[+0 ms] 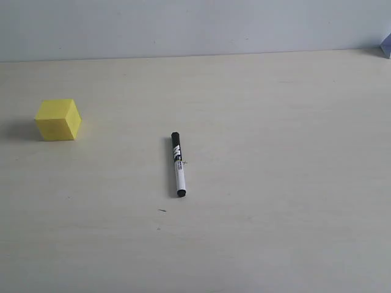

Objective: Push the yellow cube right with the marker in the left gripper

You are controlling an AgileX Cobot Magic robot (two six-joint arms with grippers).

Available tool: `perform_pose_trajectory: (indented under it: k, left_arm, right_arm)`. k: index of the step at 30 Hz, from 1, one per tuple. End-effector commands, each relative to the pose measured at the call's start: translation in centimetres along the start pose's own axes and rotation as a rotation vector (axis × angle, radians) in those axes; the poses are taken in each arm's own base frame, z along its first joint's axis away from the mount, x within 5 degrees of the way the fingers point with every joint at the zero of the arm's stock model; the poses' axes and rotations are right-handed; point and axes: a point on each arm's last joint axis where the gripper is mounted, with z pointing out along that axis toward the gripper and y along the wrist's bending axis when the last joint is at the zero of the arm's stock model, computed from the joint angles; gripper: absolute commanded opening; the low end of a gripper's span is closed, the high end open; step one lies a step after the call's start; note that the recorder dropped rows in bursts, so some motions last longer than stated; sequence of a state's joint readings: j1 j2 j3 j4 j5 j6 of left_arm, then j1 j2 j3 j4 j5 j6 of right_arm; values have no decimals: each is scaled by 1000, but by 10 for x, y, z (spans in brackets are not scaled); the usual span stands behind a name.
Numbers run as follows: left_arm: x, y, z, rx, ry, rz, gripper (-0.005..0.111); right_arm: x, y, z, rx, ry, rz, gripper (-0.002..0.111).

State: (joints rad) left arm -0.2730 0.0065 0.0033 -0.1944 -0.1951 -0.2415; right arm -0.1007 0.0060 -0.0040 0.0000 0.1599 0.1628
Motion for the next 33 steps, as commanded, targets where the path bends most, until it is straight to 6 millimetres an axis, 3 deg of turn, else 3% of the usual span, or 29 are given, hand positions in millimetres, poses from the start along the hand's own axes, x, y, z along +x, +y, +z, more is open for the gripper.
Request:
perform_pose_trajectory:
  k: [1, 5, 10, 14, 16, 18, 20, 22, 26, 29, 33]
  left_arm:
    - [-13, -3, -1, 41, -136, -106, 2]
    - [-17, -4, -2, 66, -161, -325, 2]
    - [-39, -14, -1, 108, -227, -333, 3]
    - [-67, -27, 4, 184, -367, -302, 9]
    - [-91, -39, 9, 263, -466, -316, 14]
    - [-107, -47, 21, 286, -487, -343, 16]
    - [-111, -56, 46, 214, -290, -265, 16]
    - [-117, -65, 90, 67, 25, -86, 16]
    - [-119, -53, 146, -247, 395, 136, 16]
    - [-106, -50, 172, -283, 724, 334, 16]
    - [-90, -51, 197, -303, 985, 282, 24]
  right_arm:
    - [0, 0, 0, 2, -12, -3, 0]
    - [0, 0, 0, 2, -12, -3, 0]
    - [0, 0, 0, 2, -12, -3, 0]
    - [0, 0, 0, 2, -12, -3, 0]
    - [0, 0, 0, 2, -12, -3, 0]
    - [0, 0, 0, 2, -12, -3, 0]
    - [0, 0, 0, 2, -12, -3, 0]
    - [0, 0, 0, 2, -12, -3, 0]
    - [0, 0, 0, 2, -12, -3, 0]
    - [0, 0, 0, 2, -12, -3, 0]
    - [0, 0, 0, 2, -12, -3, 0]
